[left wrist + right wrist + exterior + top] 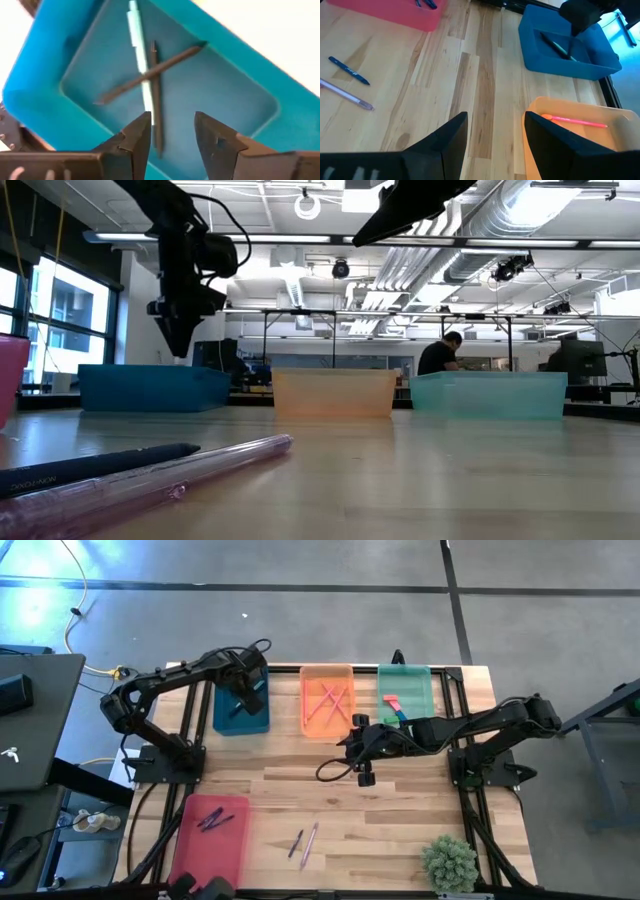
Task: Sort crayons/erasers/pens/pencils in bins
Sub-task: Put the crayon into the pink bin
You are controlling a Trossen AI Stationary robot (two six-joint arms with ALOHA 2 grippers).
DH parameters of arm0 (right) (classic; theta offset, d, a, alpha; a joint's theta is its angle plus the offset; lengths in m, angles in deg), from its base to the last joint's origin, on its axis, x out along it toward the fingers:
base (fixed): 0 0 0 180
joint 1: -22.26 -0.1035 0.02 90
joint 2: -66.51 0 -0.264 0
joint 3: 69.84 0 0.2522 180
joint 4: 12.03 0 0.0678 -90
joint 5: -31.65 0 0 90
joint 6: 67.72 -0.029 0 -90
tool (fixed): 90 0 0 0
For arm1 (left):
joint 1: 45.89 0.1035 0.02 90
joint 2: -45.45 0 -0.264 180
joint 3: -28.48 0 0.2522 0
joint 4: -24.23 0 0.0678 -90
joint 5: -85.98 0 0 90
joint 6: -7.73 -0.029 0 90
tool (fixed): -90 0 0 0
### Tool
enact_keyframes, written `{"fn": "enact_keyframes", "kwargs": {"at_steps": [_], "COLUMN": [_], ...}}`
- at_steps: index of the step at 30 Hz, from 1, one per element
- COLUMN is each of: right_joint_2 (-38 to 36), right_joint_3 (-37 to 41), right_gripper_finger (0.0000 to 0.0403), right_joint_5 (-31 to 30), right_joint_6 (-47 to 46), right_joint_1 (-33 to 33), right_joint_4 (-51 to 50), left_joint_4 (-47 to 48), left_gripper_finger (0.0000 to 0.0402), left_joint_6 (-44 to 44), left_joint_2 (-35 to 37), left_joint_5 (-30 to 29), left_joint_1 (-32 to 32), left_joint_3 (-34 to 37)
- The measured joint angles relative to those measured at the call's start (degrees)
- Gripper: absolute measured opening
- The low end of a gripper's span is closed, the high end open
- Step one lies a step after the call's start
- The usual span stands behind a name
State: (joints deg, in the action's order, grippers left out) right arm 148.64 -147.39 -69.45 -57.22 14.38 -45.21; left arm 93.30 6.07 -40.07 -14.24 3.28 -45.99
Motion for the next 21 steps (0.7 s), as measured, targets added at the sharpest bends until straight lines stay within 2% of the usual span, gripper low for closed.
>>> {"fn": "enact_keyframes", "kwargs": {"at_steps": [8,21], "right_joint_2": [0.0,0.0], "right_joint_3": [0.0,0.0], "right_gripper_finger": [0.0190,0.0190], "right_joint_5": [0.0,-0.3], "right_joint_6": [0.0,-0.1], "right_joint_1": [0.0,0.0], "right_joint_4": [0.0,-0.2], "left_joint_4": [0.7,0.8], "left_gripper_finger": [0.0142,0.0142], "left_joint_6": [3.9,17.6], "left_joint_2": [0.0,0.0], "left_joint_5": [6.1,6.8], "left_joint_1": [-6.2,-27.2], "left_joint_3": [-1.2,-7.7]}}
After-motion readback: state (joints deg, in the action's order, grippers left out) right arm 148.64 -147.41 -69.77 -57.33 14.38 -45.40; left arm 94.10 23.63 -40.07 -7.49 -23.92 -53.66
